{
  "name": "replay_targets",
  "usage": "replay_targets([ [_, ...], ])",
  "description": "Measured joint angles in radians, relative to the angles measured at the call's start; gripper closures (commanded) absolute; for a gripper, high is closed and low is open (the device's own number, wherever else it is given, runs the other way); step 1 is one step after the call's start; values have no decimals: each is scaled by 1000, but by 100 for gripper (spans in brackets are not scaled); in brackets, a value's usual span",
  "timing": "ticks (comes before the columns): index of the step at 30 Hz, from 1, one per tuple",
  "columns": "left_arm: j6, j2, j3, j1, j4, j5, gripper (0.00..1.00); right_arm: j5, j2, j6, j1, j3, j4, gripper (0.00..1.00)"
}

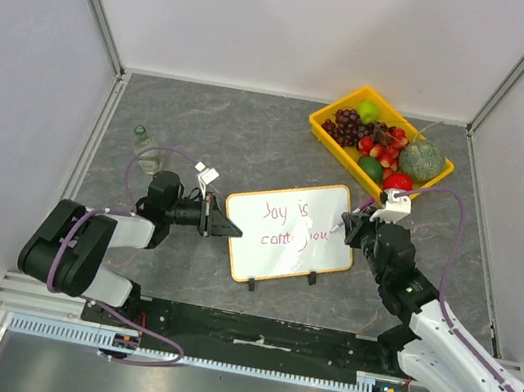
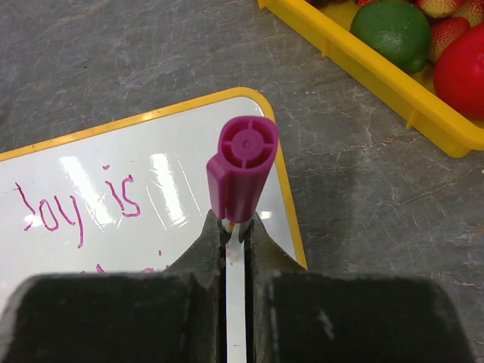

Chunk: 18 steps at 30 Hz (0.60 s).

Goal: Write a sentence on the whiteboard
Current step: Write on the whiteboard at the whiteboard stand.

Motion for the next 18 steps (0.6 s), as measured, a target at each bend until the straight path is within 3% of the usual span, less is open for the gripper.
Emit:
replay_targets([
  [18, 0, 0, 0, 0, 0, 0, 98, 3, 35, -1, -6, 10, 37, 100],
])
